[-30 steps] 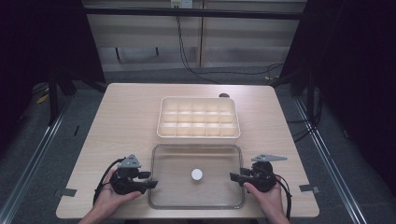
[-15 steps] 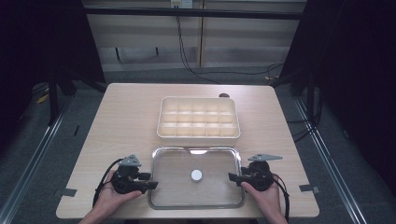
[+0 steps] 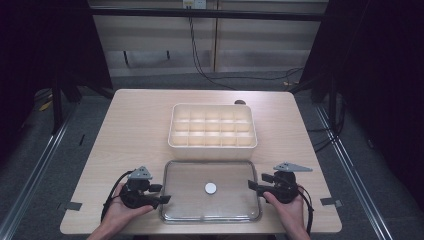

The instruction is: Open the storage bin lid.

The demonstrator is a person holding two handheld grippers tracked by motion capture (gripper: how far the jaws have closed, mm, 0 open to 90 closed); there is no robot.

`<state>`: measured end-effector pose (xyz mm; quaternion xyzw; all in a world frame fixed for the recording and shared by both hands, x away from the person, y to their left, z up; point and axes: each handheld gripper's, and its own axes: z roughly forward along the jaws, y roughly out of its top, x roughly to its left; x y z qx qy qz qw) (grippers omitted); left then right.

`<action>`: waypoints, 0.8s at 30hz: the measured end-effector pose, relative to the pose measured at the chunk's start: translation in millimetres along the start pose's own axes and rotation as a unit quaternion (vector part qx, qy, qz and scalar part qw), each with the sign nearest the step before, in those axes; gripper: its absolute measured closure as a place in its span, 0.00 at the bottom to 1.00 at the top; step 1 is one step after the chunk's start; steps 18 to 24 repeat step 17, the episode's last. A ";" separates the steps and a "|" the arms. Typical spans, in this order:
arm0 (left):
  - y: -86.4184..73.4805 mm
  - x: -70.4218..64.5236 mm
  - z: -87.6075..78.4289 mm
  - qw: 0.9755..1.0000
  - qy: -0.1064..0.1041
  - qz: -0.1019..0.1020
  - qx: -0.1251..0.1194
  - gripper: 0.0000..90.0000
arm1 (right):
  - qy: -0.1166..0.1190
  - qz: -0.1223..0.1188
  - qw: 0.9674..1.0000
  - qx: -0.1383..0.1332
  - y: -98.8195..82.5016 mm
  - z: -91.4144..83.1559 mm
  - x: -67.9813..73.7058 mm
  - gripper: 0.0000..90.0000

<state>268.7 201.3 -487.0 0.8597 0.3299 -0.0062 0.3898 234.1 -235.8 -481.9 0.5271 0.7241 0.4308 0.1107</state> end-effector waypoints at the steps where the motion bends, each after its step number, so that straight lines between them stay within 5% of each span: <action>1: 0.0 0.6 -2.1 1.000 0.001 -0.002 -0.005 0.45 | 0.005 -0.006 1.000 -0.007 0.5 -2.1 0.7 0.35; 10: -1.2 9.4 -29.1 0.997 0.038 -0.005 -0.060 0.37 | 0.015 -0.040 0.997 -0.060 1.3 -24.1 6.3 0.30; 16: -7.3 8.6 -54.5 0.990 0.068 0.000 -0.127 0.39 | 0.004 -0.037 0.996 -0.086 1.5 -40.0 -0.8 0.23; 24: -7.3 8.6 -54.5 0.990 0.068 0.000 -0.127 0.38 | 0.004 -0.037 0.996 -0.086 1.5 -40.0 -0.8 0.23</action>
